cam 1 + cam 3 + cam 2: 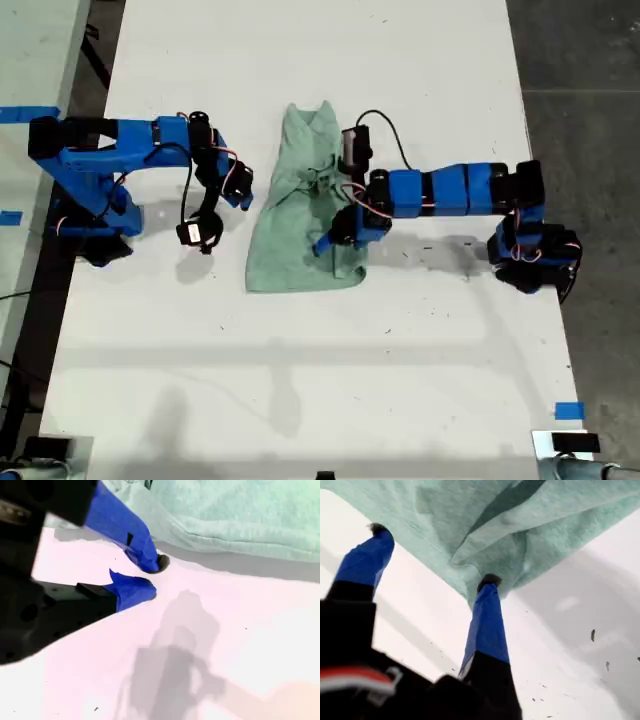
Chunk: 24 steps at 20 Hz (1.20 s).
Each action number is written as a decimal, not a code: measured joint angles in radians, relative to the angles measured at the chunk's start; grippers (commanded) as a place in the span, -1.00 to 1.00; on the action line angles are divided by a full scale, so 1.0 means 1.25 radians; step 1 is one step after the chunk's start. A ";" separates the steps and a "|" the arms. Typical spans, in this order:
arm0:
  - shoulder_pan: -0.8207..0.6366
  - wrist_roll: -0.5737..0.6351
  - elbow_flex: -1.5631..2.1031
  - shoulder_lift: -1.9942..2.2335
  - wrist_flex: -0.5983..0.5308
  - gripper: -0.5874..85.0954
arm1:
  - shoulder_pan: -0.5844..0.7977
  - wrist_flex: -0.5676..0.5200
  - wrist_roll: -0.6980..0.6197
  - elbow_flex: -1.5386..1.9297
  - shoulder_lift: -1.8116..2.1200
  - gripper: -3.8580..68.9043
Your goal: Fold tshirt
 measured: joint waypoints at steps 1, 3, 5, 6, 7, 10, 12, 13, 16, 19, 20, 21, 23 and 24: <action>0.006 0.000 -0.018 0.000 0.012 -0.96 | 0.000 0.010 0.000 0.000 0.040 -0.04; 0.021 -0.006 -0.055 0.000 0.042 -0.96 | 0.000 0.026 0.000 0.023 0.123 -0.05; 0.032 -0.007 -0.080 0.000 0.053 -0.88 | 0.006 0.027 0.004 0.085 0.180 -0.05; 0.036 -0.010 -0.083 0.000 0.053 -0.77 | 0.012 0.026 -0.002 0.115 0.201 -0.06; 0.042 -0.020 -0.085 0.000 0.052 -0.65 | 0.018 0.026 0.000 0.135 0.214 -0.06; 0.066 -0.054 -0.076 -0.033 0.001 -0.42 | 0.026 0.022 -0.002 0.166 0.229 -0.08; 0.080 -0.074 -0.072 -0.077 -0.032 -0.44 | 0.026 0.012 -0.001 0.173 0.229 -0.08; 0.083 -0.082 -0.061 -0.098 -0.049 -0.47 | 0.026 0.010 -0.002 0.177 0.231 -0.08; 0.090 -0.114 0.007 -0.134 -0.133 -0.62 | 0.026 0.002 -0.001 0.189 0.231 -0.09; 0.090 -0.155 0.090 -0.166 -0.222 -0.98 | 0.026 -0.006 -0.002 0.218 0.233 -0.10; 0.093 -0.161 0.094 -0.173 -0.238 -0.99 | 0.026 -0.011 -0.002 0.229 0.238 -0.11; 0.094 -0.168 0.092 -0.179 -0.248 -0.99 | 0.026 -0.016 -0.001 0.241 0.249 -0.11; 0.096 -0.187 0.093 -0.179 -0.252 -0.99 | 0.026 -0.028 -0.001 0.255 0.258 -0.11; 0.094 -0.194 0.093 -0.174 -0.250 -0.99 | 0.026 -0.036 -0.001 0.263 0.259 -0.11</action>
